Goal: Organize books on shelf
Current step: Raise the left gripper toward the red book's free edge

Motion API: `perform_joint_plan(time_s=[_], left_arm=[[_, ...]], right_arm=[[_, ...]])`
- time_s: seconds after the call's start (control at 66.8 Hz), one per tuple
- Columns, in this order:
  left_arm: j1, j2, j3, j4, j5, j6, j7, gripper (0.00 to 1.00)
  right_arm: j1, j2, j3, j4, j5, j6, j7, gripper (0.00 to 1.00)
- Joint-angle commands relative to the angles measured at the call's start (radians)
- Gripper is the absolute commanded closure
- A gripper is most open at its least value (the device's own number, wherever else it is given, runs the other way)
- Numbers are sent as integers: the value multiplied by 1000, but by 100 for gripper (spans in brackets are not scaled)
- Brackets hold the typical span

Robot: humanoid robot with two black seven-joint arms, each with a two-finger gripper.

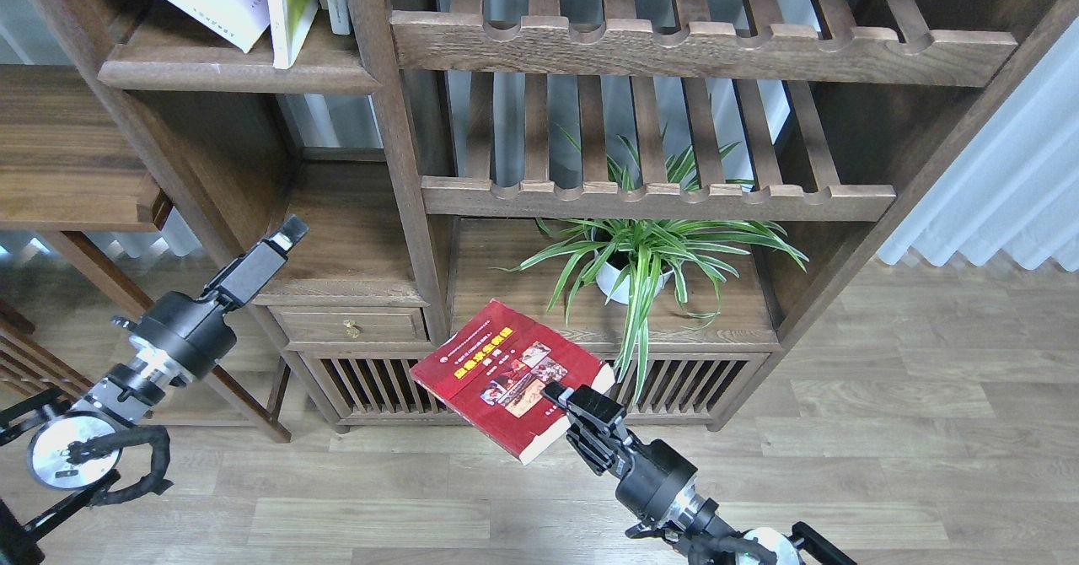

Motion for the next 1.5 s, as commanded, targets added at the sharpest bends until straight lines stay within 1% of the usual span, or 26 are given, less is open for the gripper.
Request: perform_joint_plan(time_s=[0.0,0.075,0.09,0.105,0.12,0.18,0.225,0.329,0.404,0.539,0.554,0.659,0.704,0.733,0.853,0.898,1.033,1.093,1.168,1.183,1.213,1.227,1.257,1.287,1.362,1.482], left_arm=[[144,-195,-240,-51,108,-57,92,0],[207,-289,-309,-50,118,-57,133,0],[226,-321,-332,-50,118,-57,151,1],[232,-331,-339,-51,118,-57,155,1],[246,-357,-355,-50,119,-57,170,1],[279,-404,-380,-50,125,-57,207,4],[322,-447,-403,-48,121,-57,210,5],[408,-447,-421,-34,98,-57,211,2],[413,-447,-426,-33,39,-57,210,3],[430,-447,-448,-33,-189,-57,211,4],[472,-447,-428,-34,-280,-57,219,2],[520,-447,-319,-39,-379,-57,237,2],[536,-447,-268,-42,-395,-57,265,2],[551,-447,-239,-44,-395,-57,300,2],[582,-447,-181,-57,-396,-57,403,2],[586,-447,-167,-73,-399,-57,423,2],[585,-388,-167,-91,-409,-57,434,2],[583,-360,-178,-91,-413,-57,461,2],[582,-332,-188,-91,-433,-57,524,4],[583,-323,-191,-91,-439,-57,549,5],[583,-312,-194,-91,-445,-57,572,6],[585,-299,-199,-91,-455,-57,604,8],[585,-289,-204,-91,-462,-57,628,8],[585,-262,-220,-91,-488,-57,670,12],[582,-210,-233,-91,-499,-57,672,14],[569,-107,-245,-91,-507,-57,670,12]], right_arm=[[0,0,8,1,8,0,10,95],[3,0,6,5,16,0,12,95],[6,0,6,8,16,0,12,95],[6,0,6,8,16,0,12,95],[8,0,6,11,17,0,12,95],[11,0,6,17,20,0,12,95],[14,0,6,19,28,0,15,95],[22,0,5,20,39,0,25,95],[23,0,6,27,45,0,29,95],[42,0,5,36,88,0,30,95],[48,0,5,37,100,0,30,95],[46,0,0,37,105,0,30,95],[46,0,-3,39,105,0,30,95],[42,0,-6,40,105,0,30,95],[34,0,-14,51,106,0,29,95],[28,0,-15,60,106,0,27,95],[20,0,-21,91,108,0,26,94],[16,0,-32,106,109,0,26,94],[8,-9,-38,126,109,0,26,94],[6,-14,-38,129,109,0,26,94],[6,-17,-38,134,109,0,26,94],[6,-20,-38,136,109,0,26,94],[6,-23,-38,137,109,0,26,94],[2,-34,-38,139,112,0,26,94],[-4,-52,-40,140,117,0,24,94],[-6,-75,-61,139,129,0,24,94]])
